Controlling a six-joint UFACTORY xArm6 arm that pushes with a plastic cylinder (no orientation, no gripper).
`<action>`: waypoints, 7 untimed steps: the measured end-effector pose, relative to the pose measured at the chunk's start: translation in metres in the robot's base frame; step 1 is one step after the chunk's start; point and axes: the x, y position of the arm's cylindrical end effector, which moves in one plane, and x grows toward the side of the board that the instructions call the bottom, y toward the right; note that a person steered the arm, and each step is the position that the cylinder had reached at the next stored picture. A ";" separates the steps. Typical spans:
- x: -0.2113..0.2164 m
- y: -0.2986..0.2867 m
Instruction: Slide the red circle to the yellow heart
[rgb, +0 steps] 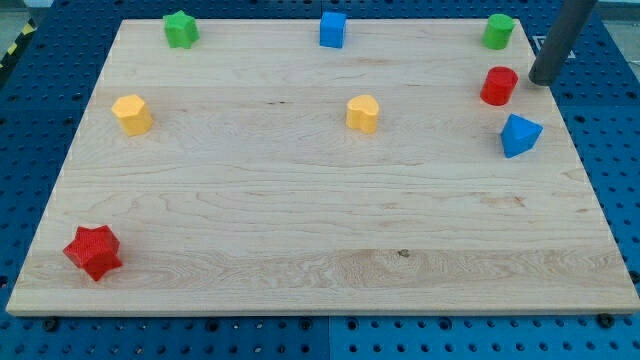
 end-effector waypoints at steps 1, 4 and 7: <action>0.000 -0.017; 0.012 -0.059; 0.049 -0.123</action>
